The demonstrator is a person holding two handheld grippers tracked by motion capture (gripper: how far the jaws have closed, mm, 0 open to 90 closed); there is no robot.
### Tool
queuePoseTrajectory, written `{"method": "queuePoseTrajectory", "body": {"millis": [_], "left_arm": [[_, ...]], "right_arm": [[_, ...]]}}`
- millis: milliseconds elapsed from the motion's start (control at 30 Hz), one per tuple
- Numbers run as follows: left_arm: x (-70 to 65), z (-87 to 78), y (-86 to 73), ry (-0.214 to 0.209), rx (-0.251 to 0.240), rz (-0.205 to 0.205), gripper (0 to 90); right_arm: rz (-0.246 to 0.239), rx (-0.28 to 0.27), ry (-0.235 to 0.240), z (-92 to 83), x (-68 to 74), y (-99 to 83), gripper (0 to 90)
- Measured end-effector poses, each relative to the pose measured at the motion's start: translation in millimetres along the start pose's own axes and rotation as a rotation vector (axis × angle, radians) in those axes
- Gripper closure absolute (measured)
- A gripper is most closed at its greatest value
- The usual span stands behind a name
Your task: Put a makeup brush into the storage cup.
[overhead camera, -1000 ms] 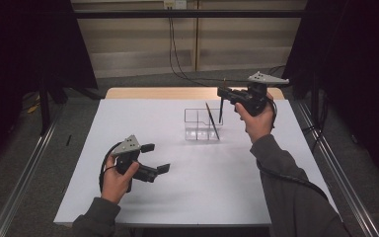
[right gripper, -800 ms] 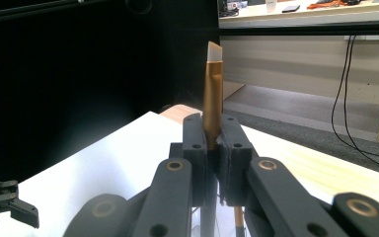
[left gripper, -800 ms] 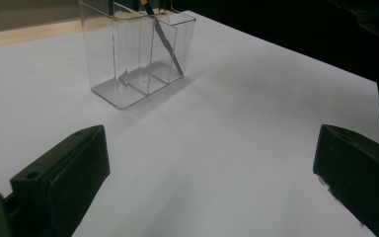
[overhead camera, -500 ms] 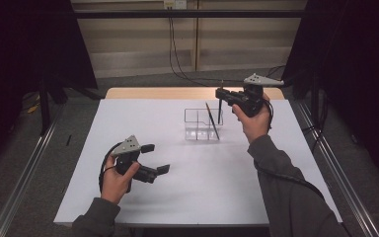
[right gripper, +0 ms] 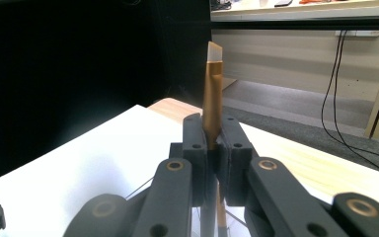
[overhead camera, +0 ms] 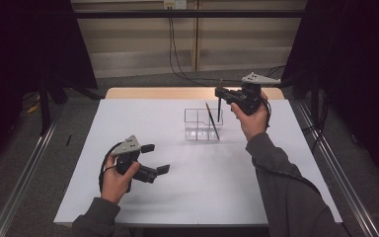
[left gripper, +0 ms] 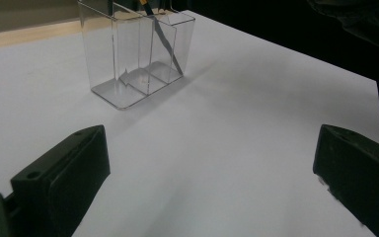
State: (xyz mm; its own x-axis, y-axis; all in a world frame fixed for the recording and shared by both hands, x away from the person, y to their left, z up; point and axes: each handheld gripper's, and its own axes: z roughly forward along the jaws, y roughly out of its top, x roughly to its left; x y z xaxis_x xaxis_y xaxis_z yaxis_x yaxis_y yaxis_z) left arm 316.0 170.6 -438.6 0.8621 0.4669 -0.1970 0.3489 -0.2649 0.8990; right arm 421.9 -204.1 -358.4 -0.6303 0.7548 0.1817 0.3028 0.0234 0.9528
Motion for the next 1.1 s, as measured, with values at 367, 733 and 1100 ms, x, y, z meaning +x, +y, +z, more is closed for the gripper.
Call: {"method": "queuePoseTrajectory", "body": {"millis": [367, 733, 1100], "left_arm": [[1.5, -1.2, -0.2, -0.004, -0.006, -0.001, 0.6], [2.2, -1.7, 0.0, 0.002, -0.006, -0.002, 0.6], [1.0, -1.1, 0.2, 0.003, -0.007, -0.002, 0.7]], "right_arm": [[-0.01, 0.011, -0.008, 3.5, -3.3, -3.1, 84.7], [-0.01, 0.028, -0.008, 7.4, -7.0, -9.3, 84.6], [-0.01, 0.05, -0.014, 4.8, -7.4, -19.6, 84.6]]}}
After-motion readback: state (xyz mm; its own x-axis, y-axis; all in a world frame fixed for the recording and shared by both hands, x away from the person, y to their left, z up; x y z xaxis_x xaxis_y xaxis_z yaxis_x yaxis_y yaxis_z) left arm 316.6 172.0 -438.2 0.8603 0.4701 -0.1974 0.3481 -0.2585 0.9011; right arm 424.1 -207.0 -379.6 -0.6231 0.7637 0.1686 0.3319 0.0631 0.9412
